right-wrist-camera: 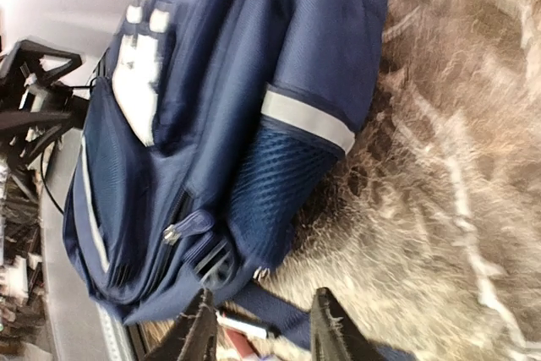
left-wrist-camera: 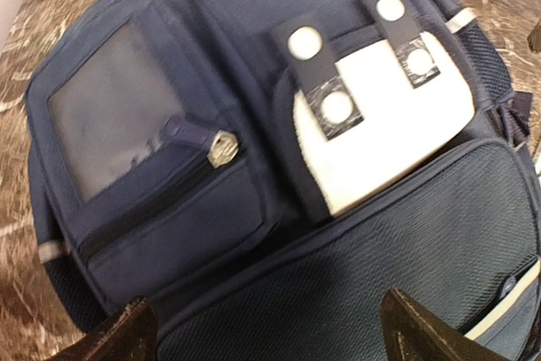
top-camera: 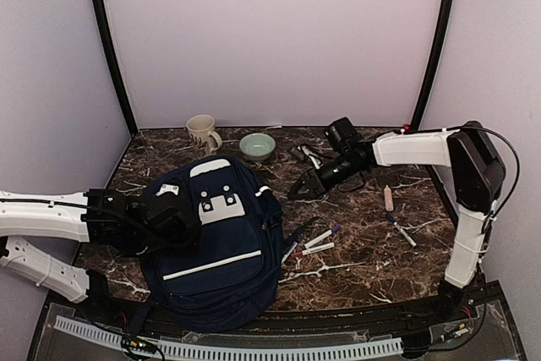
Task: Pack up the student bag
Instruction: Move the student bag to the center of the board, then move the pen to the center of the board.
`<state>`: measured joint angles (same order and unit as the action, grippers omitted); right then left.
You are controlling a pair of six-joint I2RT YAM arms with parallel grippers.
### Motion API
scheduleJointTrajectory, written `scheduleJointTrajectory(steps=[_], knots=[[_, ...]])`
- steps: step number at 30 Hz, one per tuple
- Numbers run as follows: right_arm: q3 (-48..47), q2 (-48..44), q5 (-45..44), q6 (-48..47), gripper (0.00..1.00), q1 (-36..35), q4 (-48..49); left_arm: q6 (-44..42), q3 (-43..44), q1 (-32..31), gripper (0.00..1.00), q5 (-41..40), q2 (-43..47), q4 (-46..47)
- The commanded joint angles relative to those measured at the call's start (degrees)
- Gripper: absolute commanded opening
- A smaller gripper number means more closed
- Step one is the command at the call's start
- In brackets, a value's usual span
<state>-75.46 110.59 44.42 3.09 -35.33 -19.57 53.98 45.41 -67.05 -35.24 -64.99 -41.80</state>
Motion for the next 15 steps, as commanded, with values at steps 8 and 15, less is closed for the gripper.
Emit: scheduleJointTrajectory(steps=[8,15], knots=[[14.5,-20.5,-10.6,-31.0,0.87,-0.7,-5.7,-23.9,-0.2,4.5,0.95,8.4,-1.8,15.0],[15.4,-20.9,-16.1,-48.1,1.00,-5.3,-12.2,-24.3,2.1,4.7,0.95,10.3,-8.7,17.3]])
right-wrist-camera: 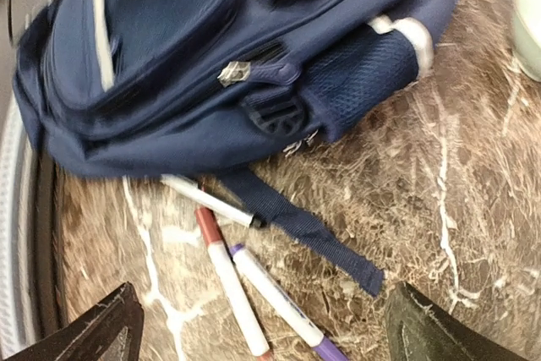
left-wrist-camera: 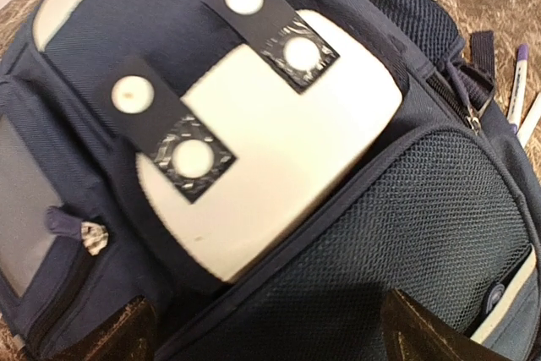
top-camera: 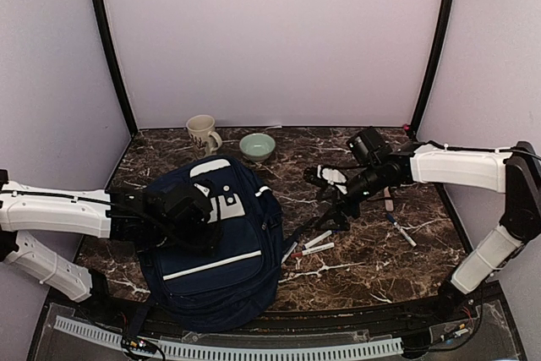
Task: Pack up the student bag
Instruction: Move the pen to the center of the board.
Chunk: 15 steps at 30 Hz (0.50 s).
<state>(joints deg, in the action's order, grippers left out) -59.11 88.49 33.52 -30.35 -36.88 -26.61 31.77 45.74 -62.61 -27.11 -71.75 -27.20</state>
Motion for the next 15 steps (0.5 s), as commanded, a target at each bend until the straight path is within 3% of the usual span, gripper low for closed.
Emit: scheduleJointTrajectory(steps=[1,3,7,12,15], knots=[[-1.6,2.2,-6.7,-16.4,1.00,-5.7,-6.5,-2.0,1.8,0.3,0.95,2.5,-2.6,3.3],[-2.8,5.1,-9.6,-18.6,0.99,-8.5,-7.9,-1.6,1.8,0.3,0.95,3.6,-3.5,4.3],[-3.9,8.0,-12.4,-21.4,0.82,-13.0,-7.2,-0.2,2.6,0.3,0.94,5.4,-4.7,4.8],[-7.9,12.5,-14.7,-20.2,0.50,-16.7,-5.3,1.5,1.5,0.3,0.94,5.9,-4.0,4.4],[-9.3,14.5,-15.3,-20.3,0.43,-18.1,-4.3,2.6,0.3,0.3,0.94,6.5,-2.8,4.4]])
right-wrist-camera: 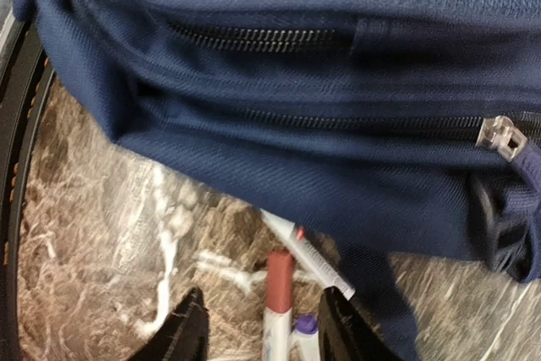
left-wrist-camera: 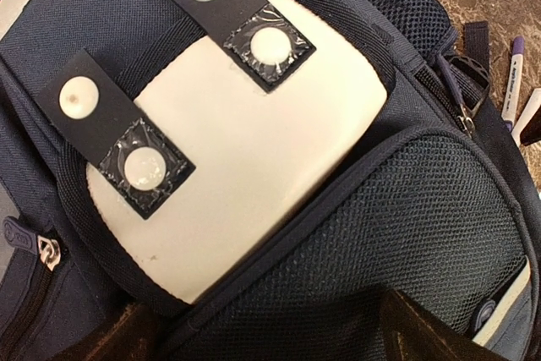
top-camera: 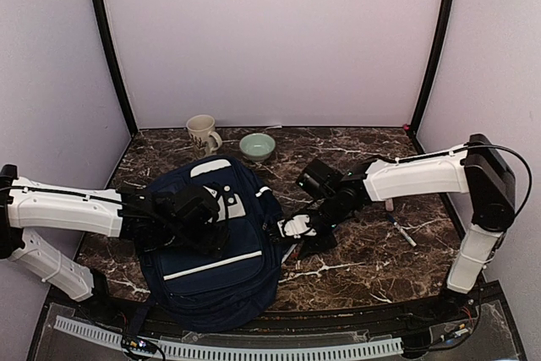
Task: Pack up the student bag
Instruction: Move the pen to the center of the board.
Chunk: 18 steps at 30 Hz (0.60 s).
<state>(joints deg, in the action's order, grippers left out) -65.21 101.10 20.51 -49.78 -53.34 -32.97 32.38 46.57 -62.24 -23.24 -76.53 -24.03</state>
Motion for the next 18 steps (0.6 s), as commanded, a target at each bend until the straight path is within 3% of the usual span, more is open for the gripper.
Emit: scheduleJointTrajectory(steps=[1,5,16,18], knots=[[-3.3,2.4,-2.5,-1.0,0.41,-2.0,2.4,2.4,-0.9,-0.1,0.94,2.7,2.4,1.1],[-3.9,4.2,-3.2,-1.6,0.33,-3.0,2.7,3.4,-2.6,-0.1,0.94,2.4,4.8,1.0],[-5.7,9.1,-4.8,-2.1,0.31,-4.3,3.2,4.6,-4.3,-0.1,0.94,1.5,7.6,0.6],[-6.3,10.1,-5.2,-2.2,0.25,-4.3,2.8,4.7,-4.3,-0.1,0.94,1.7,7.6,0.6]])
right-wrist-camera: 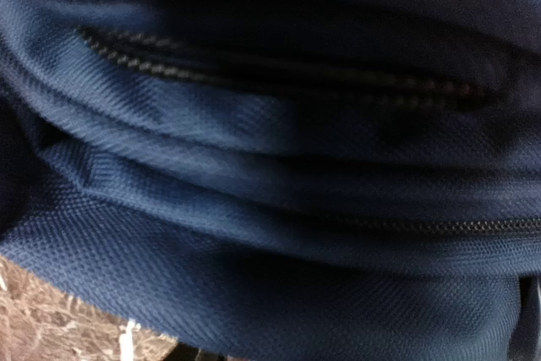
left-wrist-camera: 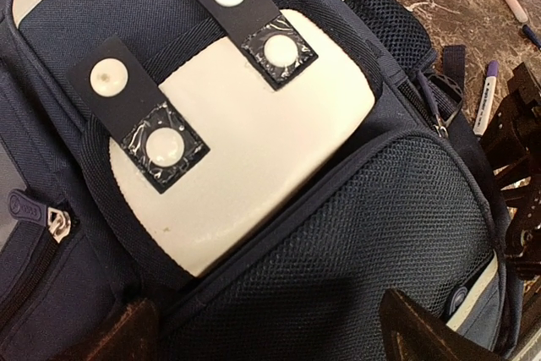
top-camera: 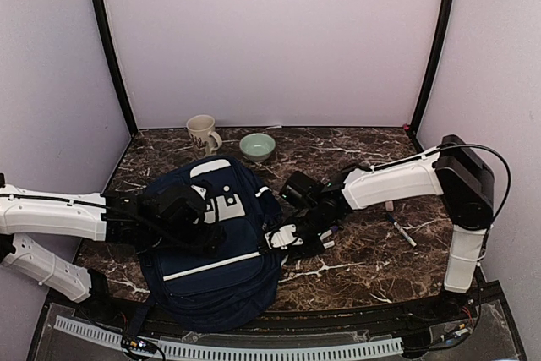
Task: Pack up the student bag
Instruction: Move the pen to the center of the board.
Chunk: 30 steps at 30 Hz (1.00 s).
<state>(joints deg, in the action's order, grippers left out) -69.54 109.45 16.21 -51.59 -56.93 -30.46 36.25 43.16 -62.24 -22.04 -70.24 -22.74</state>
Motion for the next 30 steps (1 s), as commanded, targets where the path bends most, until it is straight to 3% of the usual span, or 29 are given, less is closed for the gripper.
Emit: scheduleJointTrajectory(steps=[1,12,22,26,30], knots=[[-2.2,2.1,-1.3,-0.4,0.22,-0.7,-0.2,0.8,-0.7,-0.1,0.94,0.7,1.3,-0.8],[5.4,-1.7,-8.3,-3.7,0.14,0.3,-1.5,-2.4,-0.6,-0.1,0.93,2.9,2.7,-2.0],[10.7,-6.4,-6.1,-2.9,0.13,9.1,-2.7,-12.5,1.3,-1.3,0.86,9.0,-0.5,-1.3],[13.1,-8.6,-5.6,0.0,0.15,9.8,-1.1,-18.9,1.9,-4.1,0.80,13.0,0.4,0.1],[15.2,-9.8,-5.9,3.6,0.25,9.9,2.2,-22.8,4.9,-9.1,0.77,12.3,-2.6,-5.0]])
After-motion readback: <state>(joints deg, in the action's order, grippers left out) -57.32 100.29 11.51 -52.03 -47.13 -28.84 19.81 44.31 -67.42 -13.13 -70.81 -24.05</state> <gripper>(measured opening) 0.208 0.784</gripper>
